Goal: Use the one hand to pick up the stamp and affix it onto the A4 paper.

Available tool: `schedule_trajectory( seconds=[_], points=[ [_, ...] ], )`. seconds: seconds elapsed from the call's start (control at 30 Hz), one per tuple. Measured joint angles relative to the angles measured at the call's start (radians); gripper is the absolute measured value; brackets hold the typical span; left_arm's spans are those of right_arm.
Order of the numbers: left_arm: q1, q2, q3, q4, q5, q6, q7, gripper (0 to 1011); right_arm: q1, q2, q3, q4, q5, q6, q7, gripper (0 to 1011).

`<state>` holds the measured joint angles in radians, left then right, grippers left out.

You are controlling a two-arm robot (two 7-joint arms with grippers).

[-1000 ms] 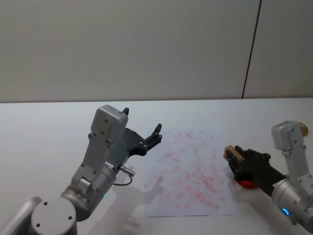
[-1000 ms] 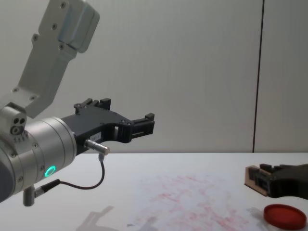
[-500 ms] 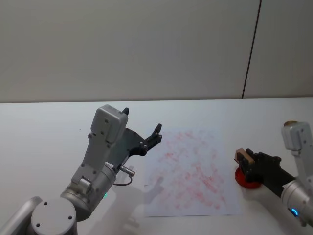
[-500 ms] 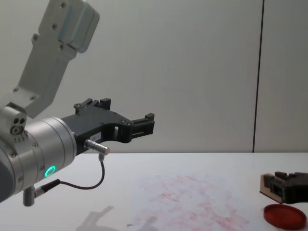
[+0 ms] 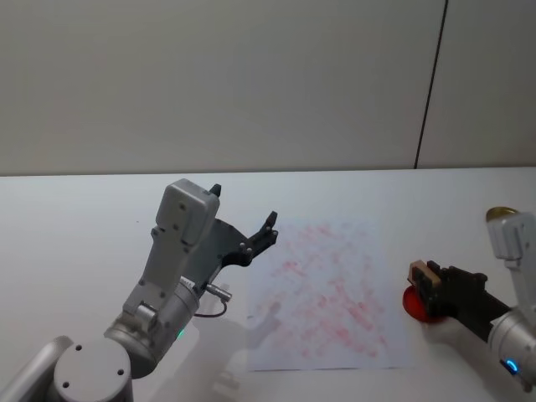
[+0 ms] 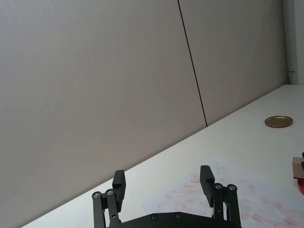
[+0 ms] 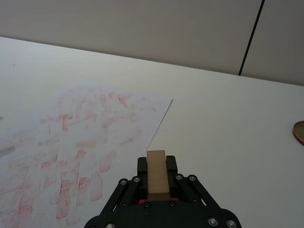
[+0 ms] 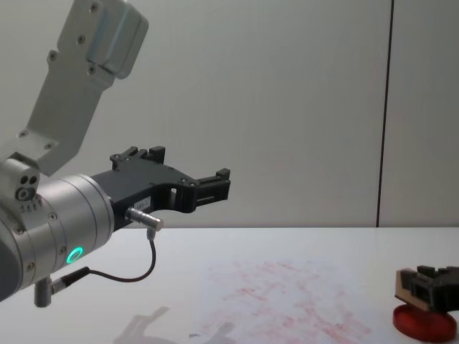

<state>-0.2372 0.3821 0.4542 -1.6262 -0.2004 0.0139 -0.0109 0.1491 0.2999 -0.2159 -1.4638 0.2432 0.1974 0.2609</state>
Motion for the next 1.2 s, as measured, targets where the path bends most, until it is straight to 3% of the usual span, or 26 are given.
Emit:
schedule_trajectory(
  seconds=[0.9, 0.93, 0.97, 1.03, 1.07, 1.2],
  points=[
    [0.000, 0.000, 0.000, 0.000, 0.000, 0.000, 0.000, 993, 0.007, 0.006, -0.002, 0.020, -0.012, 0.041, 0.037, 232],
    [0.000, 0.000, 0.000, 0.000, 0.000, 0.000, 0.000, 993, 0.007, 0.006, -0.002, 0.021, -0.014, 0.042, 0.037, 245],
    [0.000, 0.000, 0.000, 0.000, 0.000, 0.000, 0.000, 993, 0.007, 0.006, -0.002, 0.021, -0.015, 0.043, 0.037, 320],
    [0.000, 0.000, 0.000, 0.000, 0.000, 0.000, 0.000, 993, 0.007, 0.006, -0.003, 0.022, -0.017, 0.044, 0.037, 331],
    [0.000, 0.000, 0.000, 0.000, 0.000, 0.000, 0.000, 993, 0.008, 0.006, -0.003, 0.022, -0.018, 0.045, 0.037, 405],
    [0.000, 0.000, 0.000, 0.000, 0.000, 0.000, 0.000, 993, 0.009, 0.006, -0.004, 0.023, -0.019, 0.046, 0.037, 529]
  ],
)
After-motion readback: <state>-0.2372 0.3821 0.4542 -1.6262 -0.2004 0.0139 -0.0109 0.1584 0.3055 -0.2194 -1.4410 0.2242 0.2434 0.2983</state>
